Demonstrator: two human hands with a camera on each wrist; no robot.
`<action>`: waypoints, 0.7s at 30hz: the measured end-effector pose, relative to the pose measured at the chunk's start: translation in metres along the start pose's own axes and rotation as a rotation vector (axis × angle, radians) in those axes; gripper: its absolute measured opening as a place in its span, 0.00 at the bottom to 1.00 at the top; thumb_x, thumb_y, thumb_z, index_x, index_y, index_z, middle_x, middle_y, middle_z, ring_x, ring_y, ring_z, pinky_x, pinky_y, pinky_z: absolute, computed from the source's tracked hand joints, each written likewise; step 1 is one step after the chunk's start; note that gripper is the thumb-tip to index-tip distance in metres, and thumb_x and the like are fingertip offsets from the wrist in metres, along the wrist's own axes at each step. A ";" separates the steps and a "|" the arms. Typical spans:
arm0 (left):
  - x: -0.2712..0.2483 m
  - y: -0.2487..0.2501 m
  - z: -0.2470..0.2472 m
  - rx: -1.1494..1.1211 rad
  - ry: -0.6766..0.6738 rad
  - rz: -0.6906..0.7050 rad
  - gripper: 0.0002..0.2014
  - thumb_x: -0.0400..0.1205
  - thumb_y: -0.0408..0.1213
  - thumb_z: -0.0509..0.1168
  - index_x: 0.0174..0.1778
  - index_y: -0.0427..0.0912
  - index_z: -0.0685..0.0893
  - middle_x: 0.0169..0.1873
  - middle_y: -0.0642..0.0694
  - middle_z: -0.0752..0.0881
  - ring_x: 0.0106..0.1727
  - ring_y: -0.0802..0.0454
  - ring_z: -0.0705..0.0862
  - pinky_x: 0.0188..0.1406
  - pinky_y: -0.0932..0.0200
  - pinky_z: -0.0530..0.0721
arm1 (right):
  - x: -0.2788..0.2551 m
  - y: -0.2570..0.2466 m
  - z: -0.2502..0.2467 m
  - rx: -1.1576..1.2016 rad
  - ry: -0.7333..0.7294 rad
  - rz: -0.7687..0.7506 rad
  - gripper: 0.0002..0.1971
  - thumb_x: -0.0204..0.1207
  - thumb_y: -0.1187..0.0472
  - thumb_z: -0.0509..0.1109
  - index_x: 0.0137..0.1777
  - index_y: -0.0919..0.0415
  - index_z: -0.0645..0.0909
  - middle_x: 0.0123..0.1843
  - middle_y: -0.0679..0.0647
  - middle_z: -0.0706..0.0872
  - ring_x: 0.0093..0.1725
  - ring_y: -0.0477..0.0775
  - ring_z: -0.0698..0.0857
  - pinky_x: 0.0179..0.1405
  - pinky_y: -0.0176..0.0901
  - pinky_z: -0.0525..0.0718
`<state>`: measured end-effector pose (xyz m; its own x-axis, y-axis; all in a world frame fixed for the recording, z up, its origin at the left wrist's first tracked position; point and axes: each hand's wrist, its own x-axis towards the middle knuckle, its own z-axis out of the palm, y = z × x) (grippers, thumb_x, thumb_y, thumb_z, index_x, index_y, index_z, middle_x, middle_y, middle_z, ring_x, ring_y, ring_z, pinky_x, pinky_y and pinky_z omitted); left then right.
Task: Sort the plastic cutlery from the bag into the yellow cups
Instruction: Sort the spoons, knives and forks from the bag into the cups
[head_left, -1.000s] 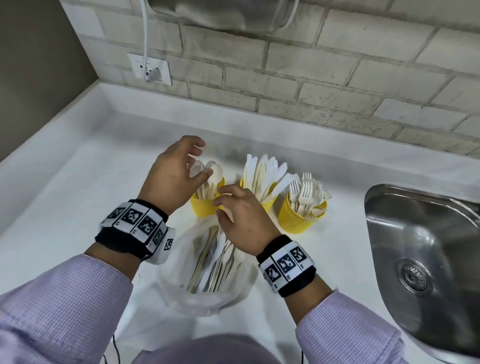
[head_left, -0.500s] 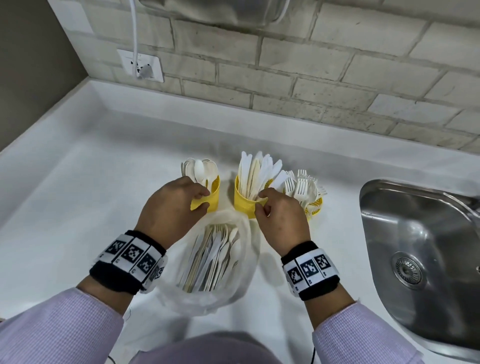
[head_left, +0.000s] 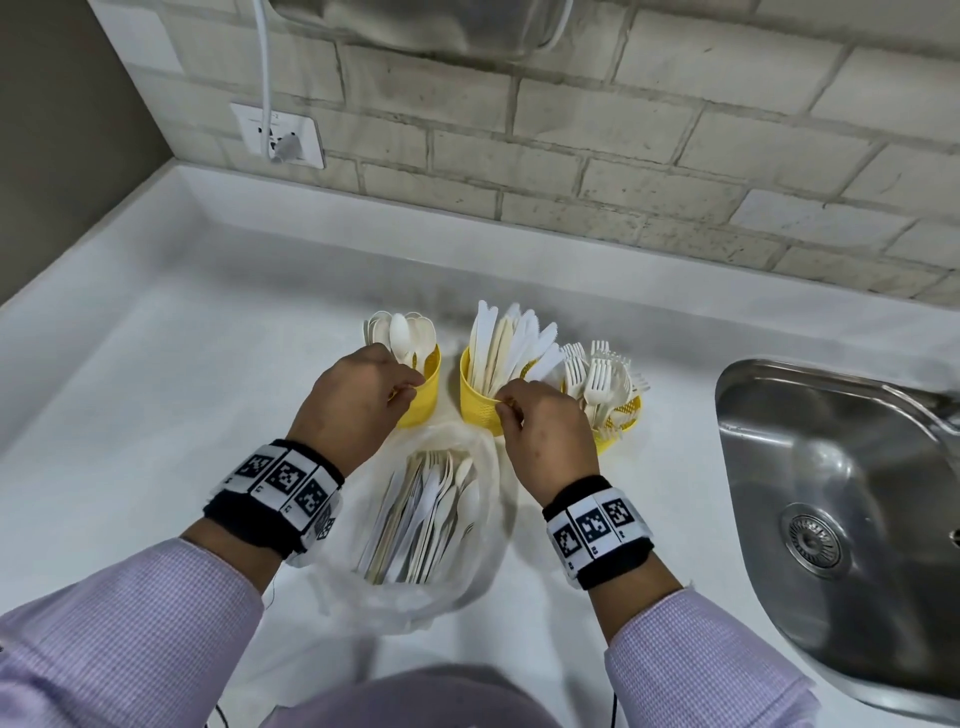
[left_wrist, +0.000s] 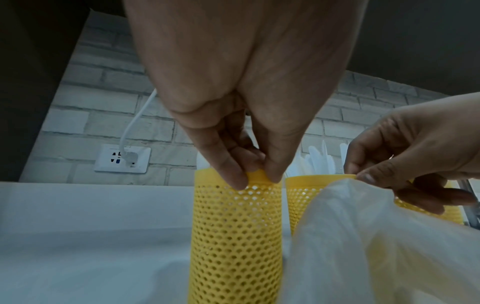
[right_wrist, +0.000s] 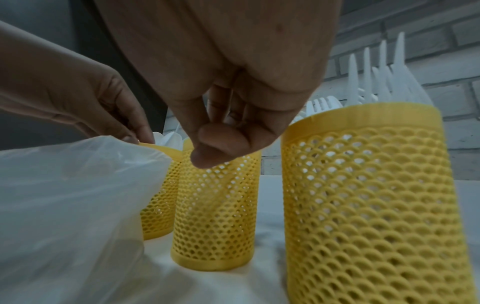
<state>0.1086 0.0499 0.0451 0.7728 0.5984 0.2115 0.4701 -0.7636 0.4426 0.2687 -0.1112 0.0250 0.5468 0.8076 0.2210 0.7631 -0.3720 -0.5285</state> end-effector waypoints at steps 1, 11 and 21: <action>0.002 0.000 0.000 -0.007 -0.003 -0.005 0.09 0.81 0.33 0.74 0.55 0.45 0.95 0.44 0.45 0.87 0.41 0.43 0.87 0.43 0.53 0.84 | 0.000 0.000 0.000 -0.001 0.000 -0.001 0.05 0.82 0.63 0.69 0.51 0.59 0.87 0.42 0.55 0.87 0.40 0.59 0.85 0.39 0.55 0.86; 0.006 0.001 -0.006 -0.031 -0.015 -0.012 0.09 0.83 0.32 0.71 0.55 0.46 0.93 0.46 0.47 0.86 0.43 0.45 0.88 0.44 0.51 0.86 | 0.002 -0.002 -0.002 0.022 -0.022 -0.006 0.06 0.83 0.61 0.68 0.55 0.58 0.85 0.45 0.56 0.88 0.43 0.61 0.86 0.41 0.56 0.87; -0.049 0.013 -0.022 -0.111 0.036 0.085 0.11 0.79 0.29 0.74 0.53 0.49 0.89 0.40 0.58 0.80 0.32 0.57 0.82 0.35 0.54 0.87 | -0.032 -0.033 -0.010 0.128 -0.020 -0.063 0.13 0.83 0.60 0.68 0.66 0.57 0.81 0.45 0.54 0.86 0.44 0.56 0.85 0.42 0.47 0.82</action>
<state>0.0676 0.0165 0.0593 0.7911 0.5427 0.2821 0.3523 -0.7813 0.5152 0.2292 -0.1288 0.0434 0.4913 0.8370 0.2407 0.7446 -0.2603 -0.6147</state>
